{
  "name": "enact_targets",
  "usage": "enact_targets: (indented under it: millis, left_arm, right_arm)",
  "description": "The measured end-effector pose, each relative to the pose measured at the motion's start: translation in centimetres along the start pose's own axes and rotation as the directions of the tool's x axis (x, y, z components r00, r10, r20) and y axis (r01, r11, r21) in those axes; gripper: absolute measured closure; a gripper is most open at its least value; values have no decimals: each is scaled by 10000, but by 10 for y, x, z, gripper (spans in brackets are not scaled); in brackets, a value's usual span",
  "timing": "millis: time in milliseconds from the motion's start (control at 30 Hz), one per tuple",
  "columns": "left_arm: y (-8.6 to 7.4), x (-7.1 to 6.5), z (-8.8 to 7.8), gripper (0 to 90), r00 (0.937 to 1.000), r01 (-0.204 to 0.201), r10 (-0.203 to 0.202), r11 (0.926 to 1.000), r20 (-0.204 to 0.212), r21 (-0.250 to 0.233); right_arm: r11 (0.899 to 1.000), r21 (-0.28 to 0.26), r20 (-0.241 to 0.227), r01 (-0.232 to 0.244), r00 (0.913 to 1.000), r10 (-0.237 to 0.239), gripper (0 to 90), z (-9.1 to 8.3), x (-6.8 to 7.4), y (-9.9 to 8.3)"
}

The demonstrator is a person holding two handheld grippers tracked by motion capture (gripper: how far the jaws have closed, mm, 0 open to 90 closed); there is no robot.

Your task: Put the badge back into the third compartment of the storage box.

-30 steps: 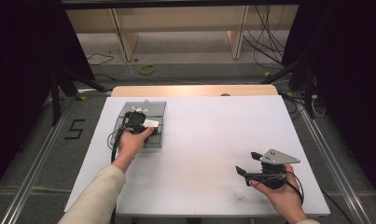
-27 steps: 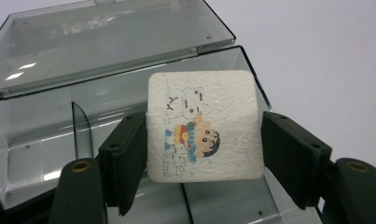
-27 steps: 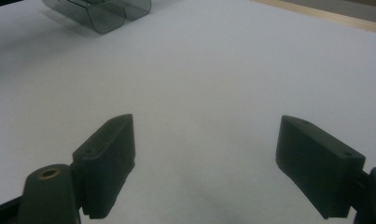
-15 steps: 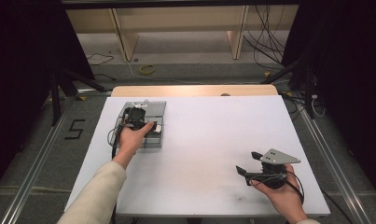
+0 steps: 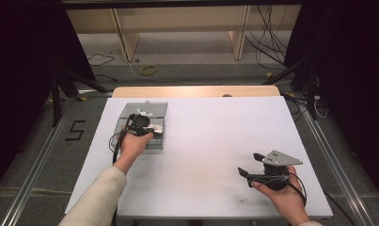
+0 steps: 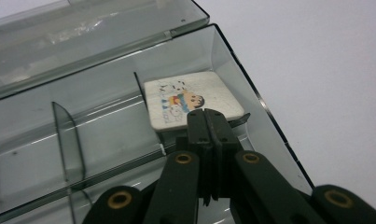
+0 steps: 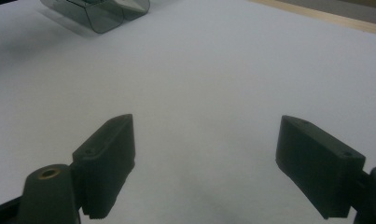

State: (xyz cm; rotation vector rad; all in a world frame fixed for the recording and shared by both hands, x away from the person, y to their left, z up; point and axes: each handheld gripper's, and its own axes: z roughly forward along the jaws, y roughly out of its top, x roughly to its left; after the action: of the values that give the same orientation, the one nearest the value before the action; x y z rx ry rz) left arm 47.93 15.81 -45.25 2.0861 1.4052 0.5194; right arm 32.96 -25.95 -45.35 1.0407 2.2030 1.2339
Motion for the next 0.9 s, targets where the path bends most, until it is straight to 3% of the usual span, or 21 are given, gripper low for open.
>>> enact_targets:
  millis: [300,500,600,667,833,867,900]
  left_arm:
    - [3,-8,12,878,10000,-10,12,9994,62,-349]
    - [0,-6,-1,831,9999,-6,14,9984,134,-569]
    - [-1,-1,-11,756,9993,169,-139,9962,350,-854]
    - [-2,1,-18,690,9994,33,4,9939,336,-1103]
    - [-6,4,-33,426,9990,-36,94,9918,448,-1275]
    - [-8,5,-36,426,9986,-19,88,9915,526,-1304]
    - [-11,4,-43,320,9989,-32,97,9901,457,-1405]
  right_arm:
    - [10000,-37,-13,0,10000,0,208,0,-1,0]
    - [10000,-28,-10,-24,10000,24,208,-1,-2,0]
    - [10000,19,-1,-25,10000,25,209,0,-1,0]
    - [10000,-19,17,-12,10000,12,209,0,-1,0]
    - [10000,20,4,-20,10000,20,208,0,-1,0]
    - [10000,20,4,-20,10000,20,208,0,-1,0]
    - [10000,66,2,-44,10000,44,207,1,-1,-1]
